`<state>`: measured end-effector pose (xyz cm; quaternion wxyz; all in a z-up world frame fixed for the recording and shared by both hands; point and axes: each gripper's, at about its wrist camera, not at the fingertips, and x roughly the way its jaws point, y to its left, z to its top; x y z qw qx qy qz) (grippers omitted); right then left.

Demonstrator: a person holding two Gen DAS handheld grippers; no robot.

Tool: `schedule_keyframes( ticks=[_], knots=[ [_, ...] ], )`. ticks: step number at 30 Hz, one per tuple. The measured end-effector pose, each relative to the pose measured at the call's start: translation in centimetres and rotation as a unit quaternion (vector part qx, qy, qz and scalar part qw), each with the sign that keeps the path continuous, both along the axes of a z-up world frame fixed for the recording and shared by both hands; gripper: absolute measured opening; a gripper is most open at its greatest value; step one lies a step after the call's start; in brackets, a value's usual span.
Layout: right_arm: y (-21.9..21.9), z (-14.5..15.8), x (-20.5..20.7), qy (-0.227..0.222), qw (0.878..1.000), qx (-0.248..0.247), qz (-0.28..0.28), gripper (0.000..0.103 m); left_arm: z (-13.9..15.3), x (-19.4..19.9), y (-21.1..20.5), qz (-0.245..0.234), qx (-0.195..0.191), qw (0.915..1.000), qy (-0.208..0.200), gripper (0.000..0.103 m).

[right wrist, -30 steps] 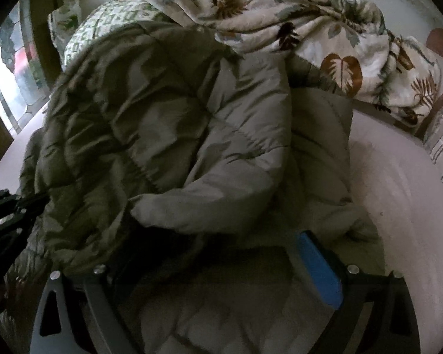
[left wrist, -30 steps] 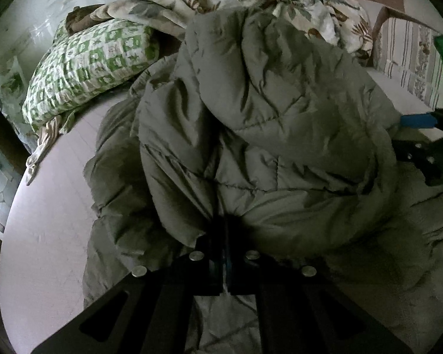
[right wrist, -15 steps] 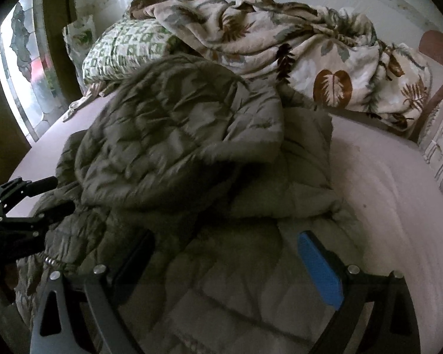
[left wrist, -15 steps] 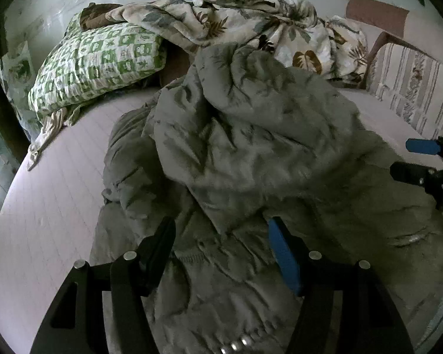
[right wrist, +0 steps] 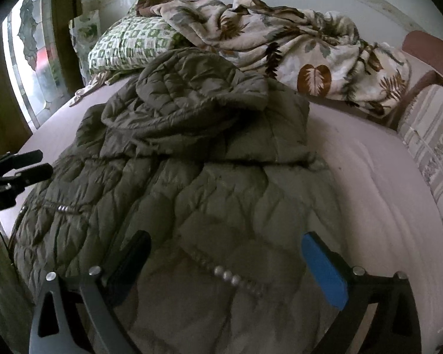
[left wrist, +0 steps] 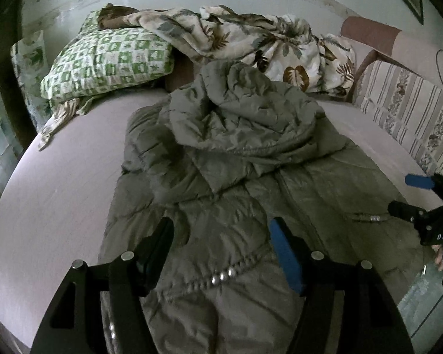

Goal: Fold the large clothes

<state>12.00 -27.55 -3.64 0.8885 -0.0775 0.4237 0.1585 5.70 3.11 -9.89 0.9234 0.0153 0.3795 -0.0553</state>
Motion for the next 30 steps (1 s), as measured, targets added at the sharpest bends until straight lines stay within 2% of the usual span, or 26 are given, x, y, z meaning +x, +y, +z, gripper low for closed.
schedule_keyframes(
  ticks=[8,12,18,30],
  knots=[
    [-0.9,-0.2,-4.0,0.005,1.000,-0.008,-0.007,0.103,0.0,-3.9,2.6,0.035,-0.006,0.9994,0.006,0.070],
    [-1.6,-0.4,-5.5,0.022,1.000,0.007,-0.008,0.103,-0.2,-5.6,4.0,0.053,-0.008,0.9985,0.010,0.070],
    [-2.0,-0.9,-7.0,0.039,0.999,0.006,-0.010,0.103,-0.4,-7.3,5.8,0.073,-0.018,0.9970,0.017,0.071],
    [-3.3,-1.2,-9.3,0.041,0.999,-0.001,-0.017,0.103,-1.2,-9.5,7.4,0.088,-0.015,0.9956,0.028,0.071]
  ],
)
